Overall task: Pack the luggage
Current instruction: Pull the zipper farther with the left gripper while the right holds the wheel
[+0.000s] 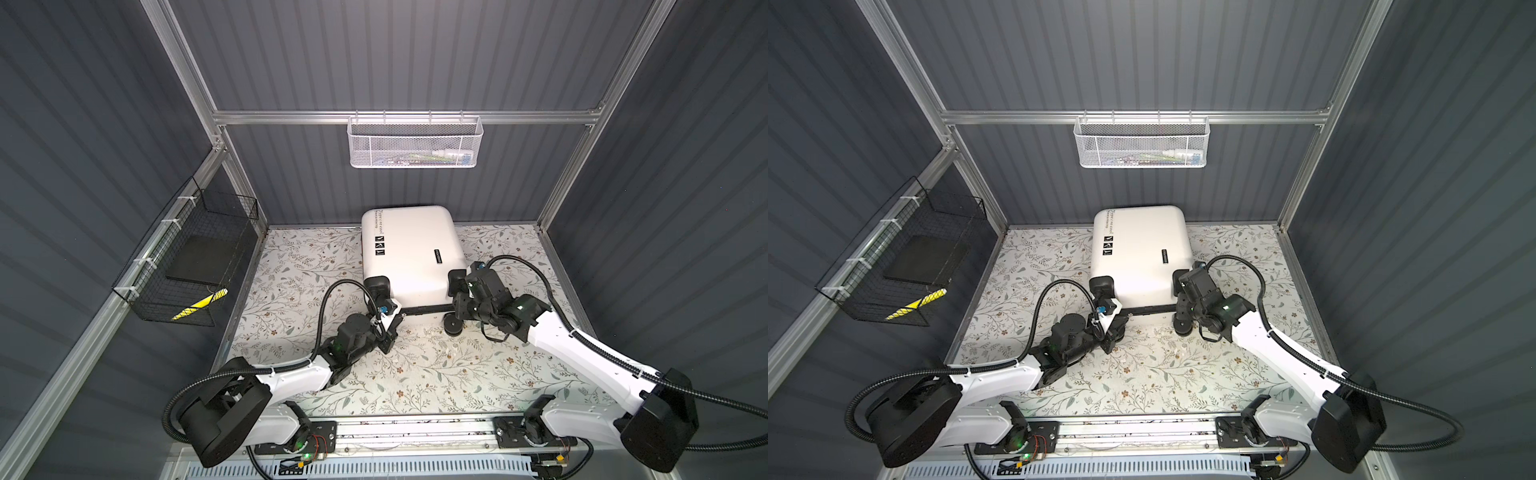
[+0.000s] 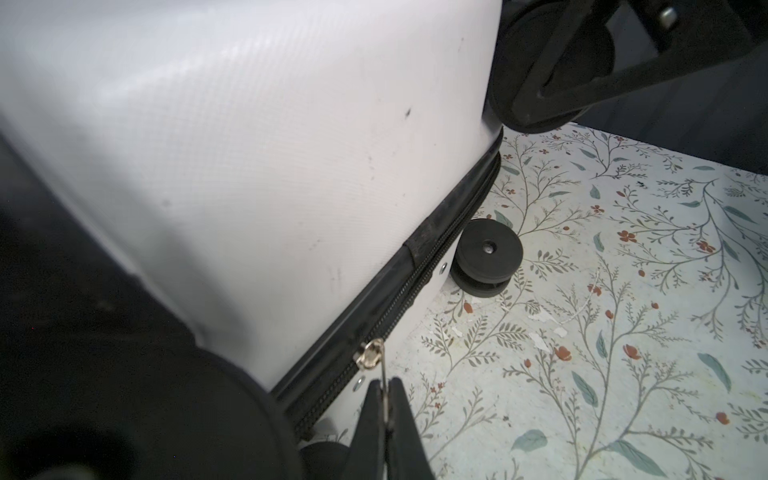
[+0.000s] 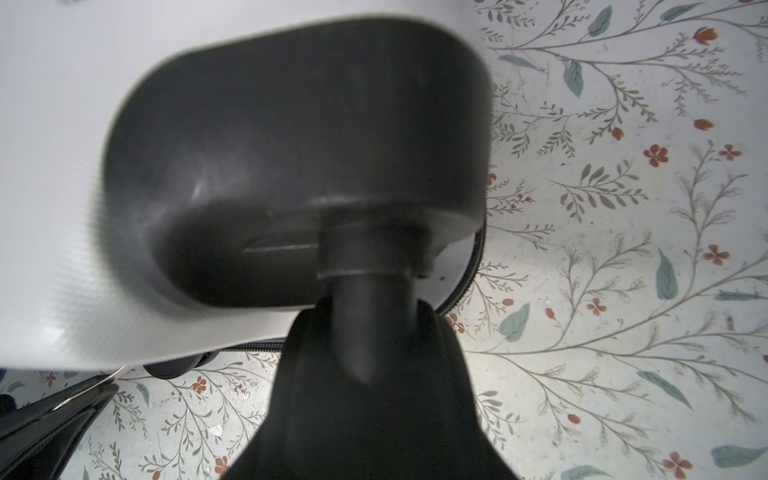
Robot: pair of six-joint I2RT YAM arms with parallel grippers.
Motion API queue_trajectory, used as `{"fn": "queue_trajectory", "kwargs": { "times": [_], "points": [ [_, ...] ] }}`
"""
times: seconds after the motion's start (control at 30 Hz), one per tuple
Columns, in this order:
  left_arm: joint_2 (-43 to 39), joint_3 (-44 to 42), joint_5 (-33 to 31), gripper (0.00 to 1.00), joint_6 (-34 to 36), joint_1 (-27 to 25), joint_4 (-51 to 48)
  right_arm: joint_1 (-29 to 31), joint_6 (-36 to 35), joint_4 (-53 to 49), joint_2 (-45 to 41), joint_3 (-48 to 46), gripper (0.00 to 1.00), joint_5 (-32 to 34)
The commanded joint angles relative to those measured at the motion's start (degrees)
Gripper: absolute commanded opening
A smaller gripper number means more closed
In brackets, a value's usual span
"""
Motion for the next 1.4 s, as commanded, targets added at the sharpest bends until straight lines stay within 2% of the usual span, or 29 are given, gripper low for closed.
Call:
{"fn": "queue_trajectory", "kwargs": {
  "times": [0.0, 0.33, 0.63, 1.07, 1.37],
  "points": [
    [1.3, 4.6, 7.6, 0.0, 1.8, -3.7, 6.2, 1.0, 1.1, 5.8, -0.1, 0.5, 0.0, -4.7],
    [9.1, 11.3, 6.7, 0.0, 2.8, -7.5, 6.1, 1.0, -0.6, 5.0, -1.1, 3.0, 0.0, -4.1],
    [15.4, 16.1, 4.6, 0.0, 3.0, -10.7, 6.7, 1.0, 2.3, 9.7, -1.1, -2.0, 0.0, -6.6],
    [15.5, 5.5, -4.4, 0.0, 3.5, -14.6, 16.2, 0.9, 4.2, 9.3, -2.0, -3.3, 0.0, -7.1],
    [16.5, 5.9, -5.4, 0.0, 4.0, -16.1, 16.6, 1.1, 5.6, 9.8, -1.5, -2.5, 0.0, -8.8]
  ]
}}
